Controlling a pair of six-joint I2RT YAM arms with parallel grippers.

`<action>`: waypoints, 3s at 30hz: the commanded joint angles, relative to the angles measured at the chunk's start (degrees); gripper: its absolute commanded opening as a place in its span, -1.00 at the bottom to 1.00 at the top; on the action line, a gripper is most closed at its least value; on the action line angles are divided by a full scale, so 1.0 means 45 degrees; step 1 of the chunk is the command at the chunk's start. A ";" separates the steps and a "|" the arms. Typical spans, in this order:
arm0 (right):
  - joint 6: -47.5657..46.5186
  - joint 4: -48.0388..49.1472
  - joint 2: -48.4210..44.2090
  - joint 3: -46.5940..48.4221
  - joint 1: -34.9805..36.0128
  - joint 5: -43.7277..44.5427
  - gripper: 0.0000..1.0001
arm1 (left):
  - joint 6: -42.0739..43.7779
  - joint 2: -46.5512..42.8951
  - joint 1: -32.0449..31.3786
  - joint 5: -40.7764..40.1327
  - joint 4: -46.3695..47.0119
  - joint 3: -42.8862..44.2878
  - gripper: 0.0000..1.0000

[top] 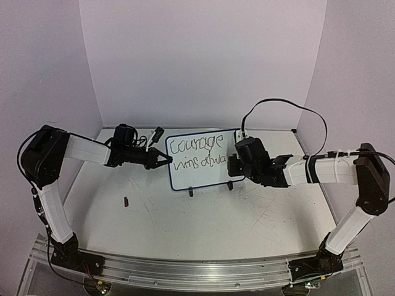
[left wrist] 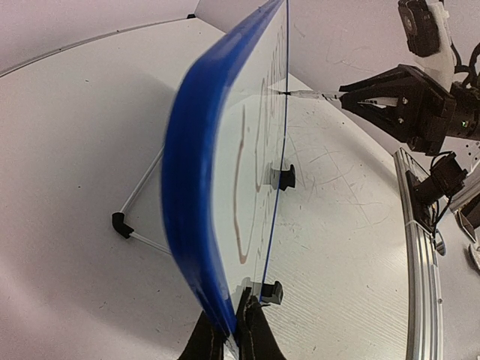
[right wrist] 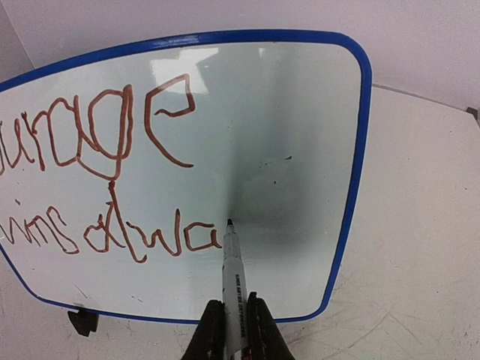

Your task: Write a sentence on the whiteboard

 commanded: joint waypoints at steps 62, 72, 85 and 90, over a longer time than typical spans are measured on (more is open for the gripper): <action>0.0003 -0.0220 -0.0247 -0.0069 -0.0269 0.0401 -1.00 | 0.1180 0.0070 0.0150 -0.2250 -0.0633 0.0214 -1.00; 0.0550 -0.0238 -0.0115 -0.0681 0.0034 0.0323 -1.00 | 0.1181 0.0087 0.0140 -0.2264 -0.0662 0.0214 -1.00; 0.1005 -0.0164 0.0564 -0.0701 0.0452 0.0072 -1.00 | 0.1160 0.0078 0.0144 -0.2231 -0.0660 0.0232 -1.00; 0.0905 0.0090 0.0997 -0.0086 0.0572 -0.0111 -1.00 | 0.1174 0.0056 0.0144 -0.2241 -0.0682 0.0197 -1.00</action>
